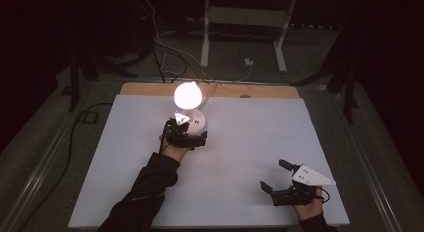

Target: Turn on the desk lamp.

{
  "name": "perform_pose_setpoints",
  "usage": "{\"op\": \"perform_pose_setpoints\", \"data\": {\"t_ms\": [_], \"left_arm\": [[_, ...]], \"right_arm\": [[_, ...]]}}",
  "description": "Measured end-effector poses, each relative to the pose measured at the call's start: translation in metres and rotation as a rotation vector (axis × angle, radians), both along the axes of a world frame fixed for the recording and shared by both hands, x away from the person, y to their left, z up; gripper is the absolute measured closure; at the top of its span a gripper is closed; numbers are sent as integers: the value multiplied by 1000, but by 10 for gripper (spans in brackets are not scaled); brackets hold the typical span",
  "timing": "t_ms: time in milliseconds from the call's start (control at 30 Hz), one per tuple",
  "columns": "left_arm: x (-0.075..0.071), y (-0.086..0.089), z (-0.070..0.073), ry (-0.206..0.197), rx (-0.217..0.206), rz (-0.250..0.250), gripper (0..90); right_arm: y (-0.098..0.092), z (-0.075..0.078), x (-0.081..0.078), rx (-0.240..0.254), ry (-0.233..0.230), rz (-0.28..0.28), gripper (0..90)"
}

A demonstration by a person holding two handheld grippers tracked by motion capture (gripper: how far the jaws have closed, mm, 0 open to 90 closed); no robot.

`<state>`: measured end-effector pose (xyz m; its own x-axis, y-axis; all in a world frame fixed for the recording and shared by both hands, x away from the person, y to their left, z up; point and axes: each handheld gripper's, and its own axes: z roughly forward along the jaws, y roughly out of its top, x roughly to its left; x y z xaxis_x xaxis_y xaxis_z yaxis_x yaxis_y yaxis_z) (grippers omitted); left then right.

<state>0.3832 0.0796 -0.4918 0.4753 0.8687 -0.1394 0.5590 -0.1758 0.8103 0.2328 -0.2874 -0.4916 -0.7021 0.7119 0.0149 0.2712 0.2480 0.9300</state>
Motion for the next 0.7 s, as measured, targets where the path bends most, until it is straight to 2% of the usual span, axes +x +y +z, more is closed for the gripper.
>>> {"op": "perform_pose_setpoints", "data": {"t_ms": [133,267,400,467,600,700], "left_arm": [[-5,7,5,-3,-18,-65,3],[-12,15,11,-13,-20,-95,3],[-18,23,16,-2,-18,-143,3],[-22,27,17,-5,-13,-157,3],[-31,37,20,3,-31,-185,2],[-37,44,21,0,-21,-198,3]], "right_arm": [[0,0,0,2,1,-1,0],[1,0,0,1,2,-1,0],[1,-1,1,-1,2,0,0],[1,-1,1,-3,3,0,0],[1,-1,1,-3,3,-1,0],[1,-1,1,-4,3,-2,0]]}}
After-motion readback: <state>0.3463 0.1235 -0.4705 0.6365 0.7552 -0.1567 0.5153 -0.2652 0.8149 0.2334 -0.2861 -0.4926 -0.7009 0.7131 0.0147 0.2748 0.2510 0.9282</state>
